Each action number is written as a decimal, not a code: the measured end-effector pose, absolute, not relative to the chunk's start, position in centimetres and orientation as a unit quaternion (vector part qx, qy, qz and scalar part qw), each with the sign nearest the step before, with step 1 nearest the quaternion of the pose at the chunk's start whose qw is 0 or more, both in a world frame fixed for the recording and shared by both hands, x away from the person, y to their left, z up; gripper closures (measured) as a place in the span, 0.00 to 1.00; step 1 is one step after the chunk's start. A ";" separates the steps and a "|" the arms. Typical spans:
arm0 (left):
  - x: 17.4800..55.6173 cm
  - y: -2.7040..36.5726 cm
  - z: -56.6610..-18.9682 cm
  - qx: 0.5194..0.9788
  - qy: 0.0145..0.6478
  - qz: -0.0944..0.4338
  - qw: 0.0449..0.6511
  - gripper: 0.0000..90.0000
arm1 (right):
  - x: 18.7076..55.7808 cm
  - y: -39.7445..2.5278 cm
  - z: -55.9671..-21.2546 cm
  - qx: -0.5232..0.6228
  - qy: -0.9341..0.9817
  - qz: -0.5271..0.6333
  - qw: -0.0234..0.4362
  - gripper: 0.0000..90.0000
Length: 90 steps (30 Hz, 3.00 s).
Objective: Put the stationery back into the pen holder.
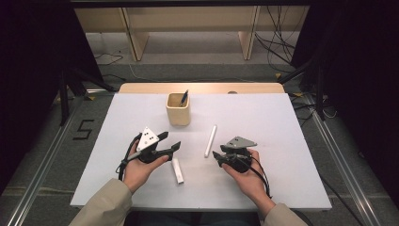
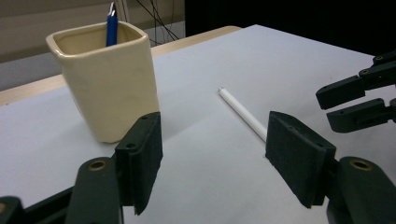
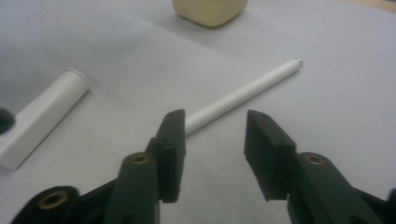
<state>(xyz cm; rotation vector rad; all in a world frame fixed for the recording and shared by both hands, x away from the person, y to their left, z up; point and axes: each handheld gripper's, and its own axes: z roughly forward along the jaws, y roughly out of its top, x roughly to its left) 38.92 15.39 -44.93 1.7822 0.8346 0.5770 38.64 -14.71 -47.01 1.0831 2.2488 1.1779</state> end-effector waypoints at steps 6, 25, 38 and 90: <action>39.1 15.8 -45.0 0.739 0.354 0.246 0.518 0.41 | 38.8 -14.8 -47.5 0.381 0.814 0.406 0.167 0.94; 39.3 16.0 -45.3 0.738 0.358 0.250 0.515 0.42 | 40.5 -13.3 -48.9 0.404 0.833 0.372 0.073 1.00; 39.4 16.0 -45.3 0.736 0.358 0.251 0.517 0.41 | 41.0 -12.5 -49.2 0.408 0.829 0.376 0.069 1.00; 39.4 15.9 -45.5 0.738 0.357 0.251 0.514 0.42 | 41.4 -11.3 -49.3 0.404 0.827 0.382 0.079 1.00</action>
